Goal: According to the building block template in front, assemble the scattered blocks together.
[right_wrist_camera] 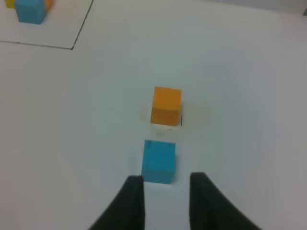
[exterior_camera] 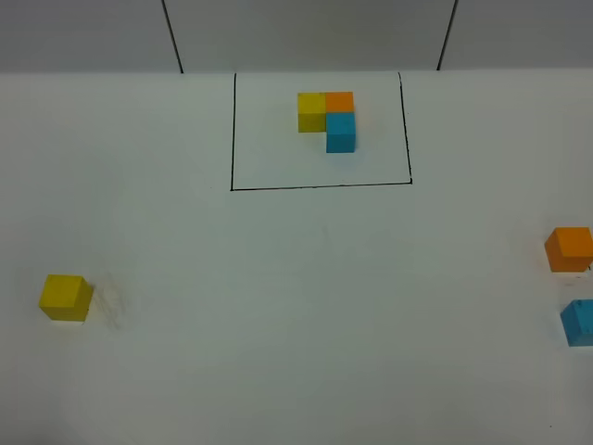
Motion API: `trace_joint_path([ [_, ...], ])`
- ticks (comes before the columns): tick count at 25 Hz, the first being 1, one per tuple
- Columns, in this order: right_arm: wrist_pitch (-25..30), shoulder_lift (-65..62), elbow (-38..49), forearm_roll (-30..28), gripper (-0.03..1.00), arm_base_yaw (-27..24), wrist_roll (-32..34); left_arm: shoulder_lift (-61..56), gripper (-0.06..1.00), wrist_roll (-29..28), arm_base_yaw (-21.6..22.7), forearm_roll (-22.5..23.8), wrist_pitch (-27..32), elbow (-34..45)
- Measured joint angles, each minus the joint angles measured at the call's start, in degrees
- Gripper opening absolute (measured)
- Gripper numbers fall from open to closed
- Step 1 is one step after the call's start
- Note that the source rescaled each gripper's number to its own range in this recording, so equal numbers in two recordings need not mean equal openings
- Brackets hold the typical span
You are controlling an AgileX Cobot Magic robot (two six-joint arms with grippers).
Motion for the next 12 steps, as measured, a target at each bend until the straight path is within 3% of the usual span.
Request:
trace_joint_path([
  [8, 0.0, 0.0, 0.0, 0.0, 0.00, 0.0, 0.0, 0.1, 0.69, -0.1, 0.0, 0.0, 0.0, 0.0],
  [12, 0.0, 0.0, 0.0, 0.0, 0.00, 0.0, 0.0, 3.7, 0.69, -2.9, 0.0, -1.0, -0.3, -1.2],
])
